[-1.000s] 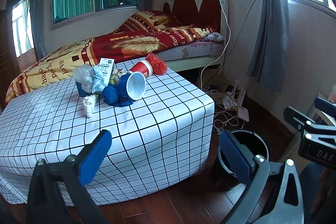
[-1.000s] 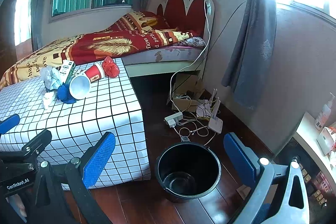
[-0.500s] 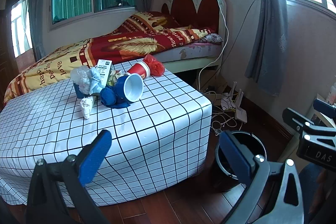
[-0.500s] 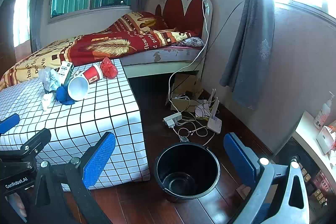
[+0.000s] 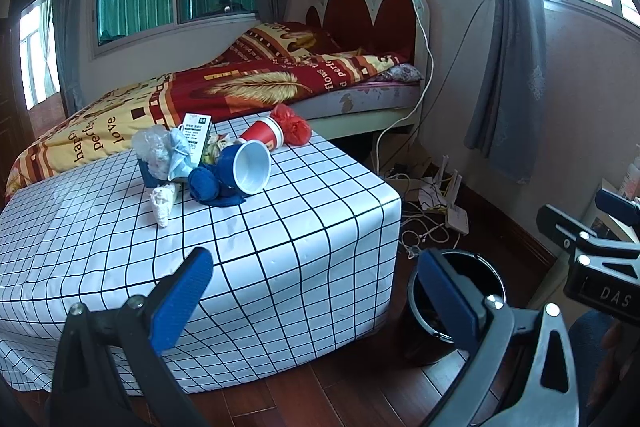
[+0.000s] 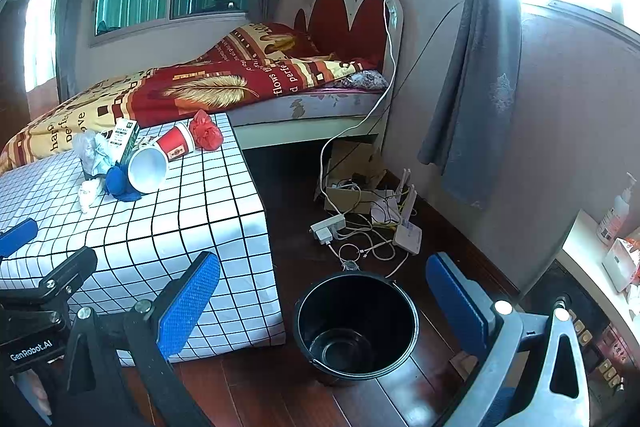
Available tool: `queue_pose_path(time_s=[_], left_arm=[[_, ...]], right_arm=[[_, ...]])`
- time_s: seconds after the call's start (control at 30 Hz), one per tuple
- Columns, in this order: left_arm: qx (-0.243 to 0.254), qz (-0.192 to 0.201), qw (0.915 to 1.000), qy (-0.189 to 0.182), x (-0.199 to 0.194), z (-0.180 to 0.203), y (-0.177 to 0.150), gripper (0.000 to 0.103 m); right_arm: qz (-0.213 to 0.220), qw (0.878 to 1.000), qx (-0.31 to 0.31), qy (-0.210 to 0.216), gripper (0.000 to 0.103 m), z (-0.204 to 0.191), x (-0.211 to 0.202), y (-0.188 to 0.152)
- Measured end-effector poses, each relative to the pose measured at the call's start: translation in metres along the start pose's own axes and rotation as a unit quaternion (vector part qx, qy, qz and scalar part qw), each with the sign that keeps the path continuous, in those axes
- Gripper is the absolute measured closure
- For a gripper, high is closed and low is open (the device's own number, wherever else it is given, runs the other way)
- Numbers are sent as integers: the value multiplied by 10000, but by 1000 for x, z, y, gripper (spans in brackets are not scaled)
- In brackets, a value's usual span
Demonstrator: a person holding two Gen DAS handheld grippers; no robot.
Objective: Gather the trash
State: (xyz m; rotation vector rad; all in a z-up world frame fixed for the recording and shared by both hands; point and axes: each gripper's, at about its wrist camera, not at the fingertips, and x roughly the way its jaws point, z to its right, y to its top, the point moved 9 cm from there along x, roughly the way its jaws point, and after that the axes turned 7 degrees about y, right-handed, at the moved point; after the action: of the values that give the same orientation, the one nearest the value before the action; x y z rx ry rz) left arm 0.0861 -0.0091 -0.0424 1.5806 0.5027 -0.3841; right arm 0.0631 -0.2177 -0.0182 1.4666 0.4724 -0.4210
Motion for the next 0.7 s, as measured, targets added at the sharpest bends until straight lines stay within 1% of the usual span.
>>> queue_pose_path(time_s=[0.4, 0.7], left_arm=[[-12, 27, 10000, -42, 0, 2, 1, 0], [-34, 148, 9999, -74, -6, 0, 4, 0]], right_arm=[[53, 10000, 35, -51, 0, 6, -1, 3], [95, 9999, 36, -66, 0, 5, -2, 4]])
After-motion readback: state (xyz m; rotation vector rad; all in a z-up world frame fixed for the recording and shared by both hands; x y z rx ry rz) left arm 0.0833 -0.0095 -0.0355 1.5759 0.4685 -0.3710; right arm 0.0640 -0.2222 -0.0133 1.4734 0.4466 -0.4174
